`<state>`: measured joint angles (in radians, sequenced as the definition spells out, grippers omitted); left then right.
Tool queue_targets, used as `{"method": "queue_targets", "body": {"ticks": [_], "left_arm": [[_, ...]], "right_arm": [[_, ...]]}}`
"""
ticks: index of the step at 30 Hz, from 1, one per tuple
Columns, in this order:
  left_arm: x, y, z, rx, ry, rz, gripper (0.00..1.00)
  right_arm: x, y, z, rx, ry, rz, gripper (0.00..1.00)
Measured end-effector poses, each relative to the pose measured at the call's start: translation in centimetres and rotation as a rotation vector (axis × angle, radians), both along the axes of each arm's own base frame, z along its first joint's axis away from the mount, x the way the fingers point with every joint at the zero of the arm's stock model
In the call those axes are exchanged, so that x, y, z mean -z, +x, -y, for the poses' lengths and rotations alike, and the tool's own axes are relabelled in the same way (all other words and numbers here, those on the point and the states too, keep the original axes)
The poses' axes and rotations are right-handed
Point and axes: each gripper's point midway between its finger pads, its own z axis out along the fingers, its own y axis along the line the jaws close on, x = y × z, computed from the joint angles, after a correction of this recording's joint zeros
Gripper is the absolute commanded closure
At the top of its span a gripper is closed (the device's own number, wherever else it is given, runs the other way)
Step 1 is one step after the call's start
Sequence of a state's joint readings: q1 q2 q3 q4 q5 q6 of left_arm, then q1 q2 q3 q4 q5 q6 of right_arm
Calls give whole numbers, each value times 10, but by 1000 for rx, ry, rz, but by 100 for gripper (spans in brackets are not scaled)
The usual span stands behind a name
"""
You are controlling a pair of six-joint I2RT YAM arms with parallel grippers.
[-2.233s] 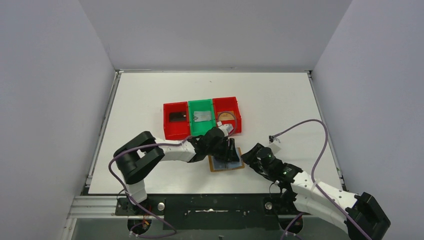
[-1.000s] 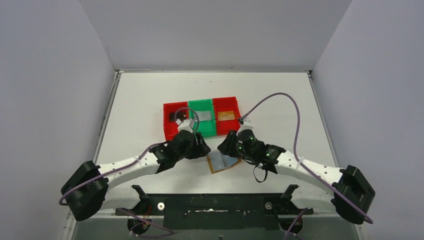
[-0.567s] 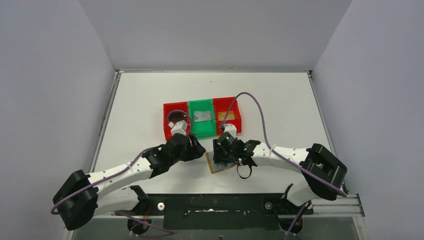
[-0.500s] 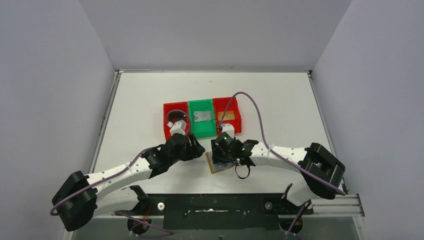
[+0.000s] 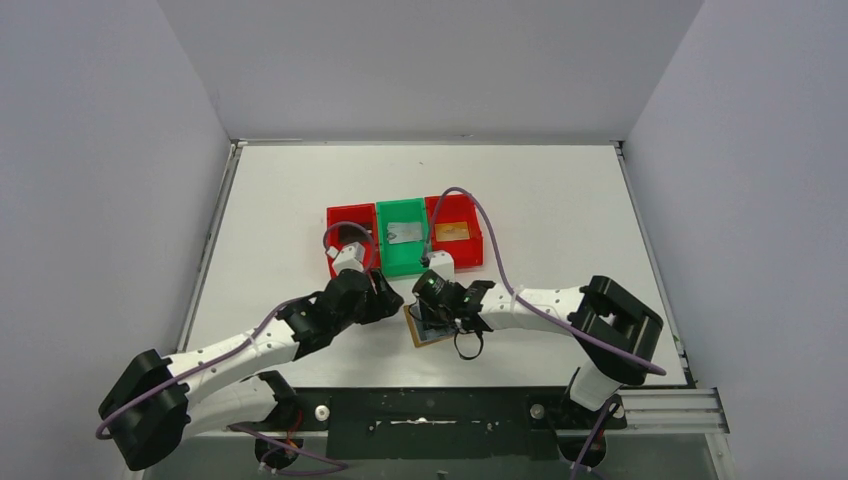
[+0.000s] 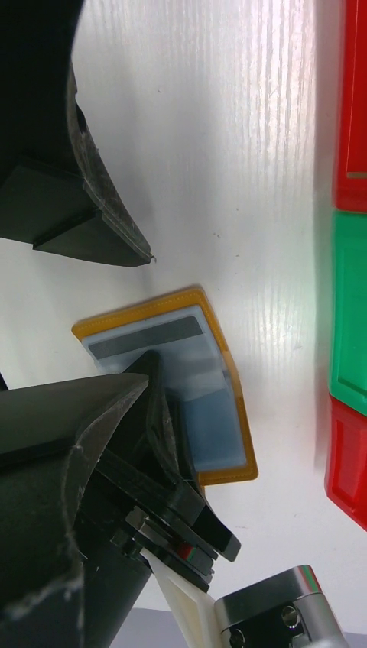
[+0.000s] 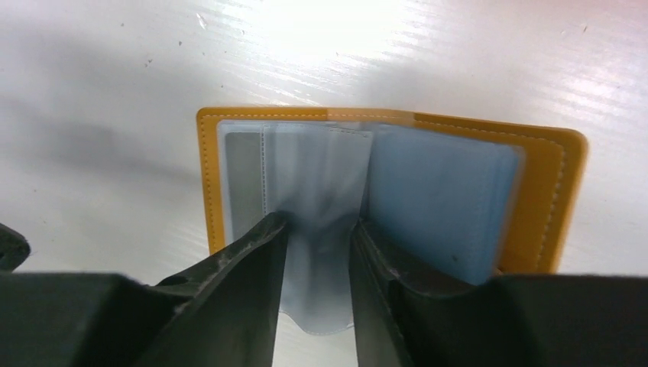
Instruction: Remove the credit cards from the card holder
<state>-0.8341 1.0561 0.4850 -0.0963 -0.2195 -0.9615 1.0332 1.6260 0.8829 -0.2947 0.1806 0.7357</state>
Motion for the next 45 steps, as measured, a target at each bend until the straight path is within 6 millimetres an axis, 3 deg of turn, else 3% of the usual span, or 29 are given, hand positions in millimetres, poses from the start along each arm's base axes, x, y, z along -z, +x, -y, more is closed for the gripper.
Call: {"method": "queue_targets", "body": {"ticks": [8, 13, 18, 25, 35, 45], "left_arm": [[-1, 1, -2, -5, -1, -1, 47], [-2, -3, 3, 30, -23, -13, 46], [-6, -6, 22, 107, -84, -25, 46], [-3, -9, 57, 234, -164, -69, 43], [19, -5, 91, 306, -257, -147, 43], [31, -12, 108, 340, -326, -208, 43]], "right_arm": [[1, -1, -2, 60, 76, -5, 76], [1, -1, 10, 146, 245, -54, 79], [2, 1, 29, 287, 491, -106, 79], [-2, -2, 25, 359, 668, -146, 77], [-2, -1, 37, 441, 802, -175, 75], [-3, -1, 40, 458, 849, -181, 74]]}}
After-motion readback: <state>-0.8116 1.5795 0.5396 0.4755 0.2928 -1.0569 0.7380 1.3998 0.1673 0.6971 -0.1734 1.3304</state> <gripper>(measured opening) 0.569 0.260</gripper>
